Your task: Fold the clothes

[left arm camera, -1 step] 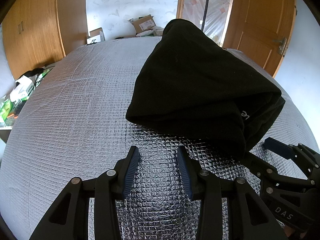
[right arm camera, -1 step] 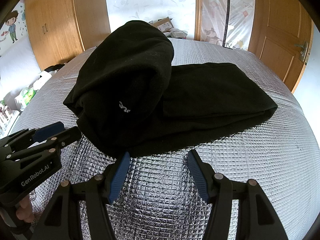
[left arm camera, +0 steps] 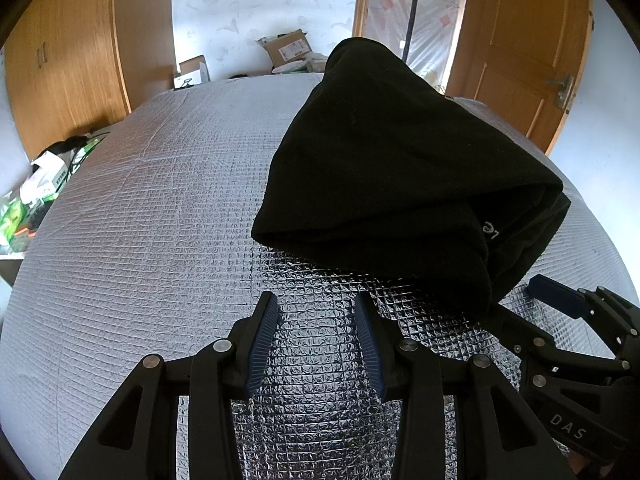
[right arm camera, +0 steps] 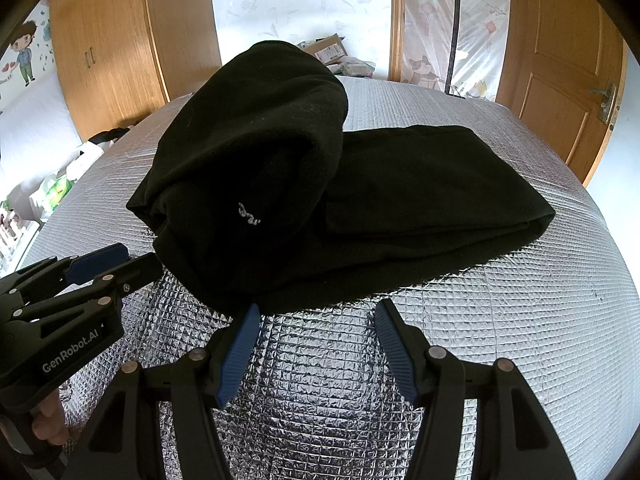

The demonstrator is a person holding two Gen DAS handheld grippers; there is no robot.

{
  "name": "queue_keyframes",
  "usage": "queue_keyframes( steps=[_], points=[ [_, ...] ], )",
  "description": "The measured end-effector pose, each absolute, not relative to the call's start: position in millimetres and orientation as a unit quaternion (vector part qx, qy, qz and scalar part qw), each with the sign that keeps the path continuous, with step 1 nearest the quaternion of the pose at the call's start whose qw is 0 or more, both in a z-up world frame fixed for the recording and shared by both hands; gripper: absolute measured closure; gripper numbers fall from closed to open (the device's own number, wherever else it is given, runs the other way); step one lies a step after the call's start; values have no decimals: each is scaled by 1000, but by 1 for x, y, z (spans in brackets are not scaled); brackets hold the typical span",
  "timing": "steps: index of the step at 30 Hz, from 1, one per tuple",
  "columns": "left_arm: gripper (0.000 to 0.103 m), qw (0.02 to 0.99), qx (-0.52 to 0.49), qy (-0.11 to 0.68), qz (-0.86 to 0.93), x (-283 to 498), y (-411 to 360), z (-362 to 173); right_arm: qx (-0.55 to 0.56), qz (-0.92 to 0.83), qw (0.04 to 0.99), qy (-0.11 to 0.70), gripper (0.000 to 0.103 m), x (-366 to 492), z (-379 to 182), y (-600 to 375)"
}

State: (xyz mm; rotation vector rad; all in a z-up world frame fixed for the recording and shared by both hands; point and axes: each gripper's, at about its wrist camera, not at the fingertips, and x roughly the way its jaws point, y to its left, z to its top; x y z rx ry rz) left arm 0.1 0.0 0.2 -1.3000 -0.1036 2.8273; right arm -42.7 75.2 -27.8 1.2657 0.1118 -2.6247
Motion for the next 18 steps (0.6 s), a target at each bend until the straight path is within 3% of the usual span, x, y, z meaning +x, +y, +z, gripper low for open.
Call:
queue_keyframes(
  steps=[18],
  points=[
    [61,12,-417,-29,908,2,2,1,431,-894,113,38,42,-42,-28,75]
  ],
)
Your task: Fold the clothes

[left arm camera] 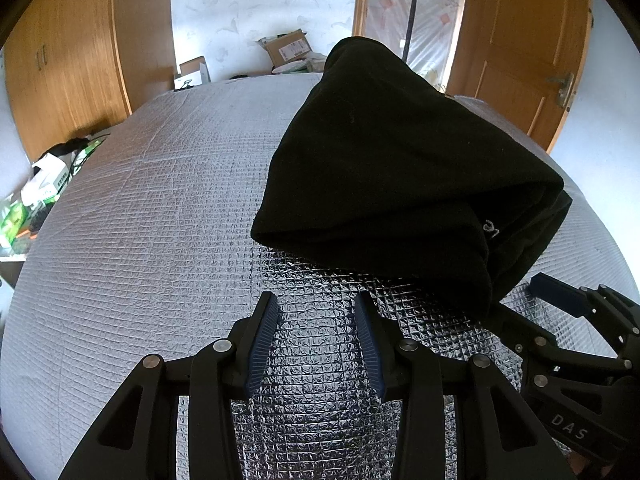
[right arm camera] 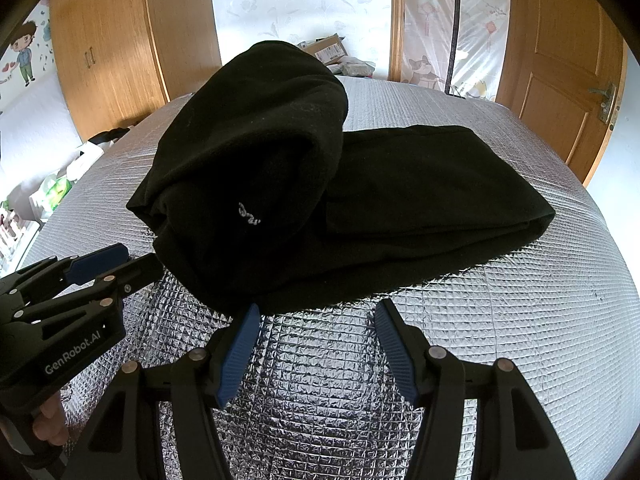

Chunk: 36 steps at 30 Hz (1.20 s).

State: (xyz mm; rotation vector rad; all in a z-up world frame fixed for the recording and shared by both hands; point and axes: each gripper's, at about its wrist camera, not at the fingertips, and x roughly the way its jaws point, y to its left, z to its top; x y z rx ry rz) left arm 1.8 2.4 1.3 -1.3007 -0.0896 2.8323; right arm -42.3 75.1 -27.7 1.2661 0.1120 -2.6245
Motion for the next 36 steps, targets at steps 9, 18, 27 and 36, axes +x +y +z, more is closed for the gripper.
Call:
queue_keyframes(
  steps=[9,18,27,36],
  points=[
    [61,13,-417,-30,908,4,1,3,431,-894,113,38,42,-42,-28,75],
    [61,13,-417,-31,908,9,0,5,431,-894,113,38,42,-42,-28,75],
    [61,12,-417,-29,908,6,-1,3,431,-894,113,38,42,-43,-28,75],
    [61,10,-418,-29,908,5,-1,3,432,-894,112,39,42,-42,-27,75]
  ],
)
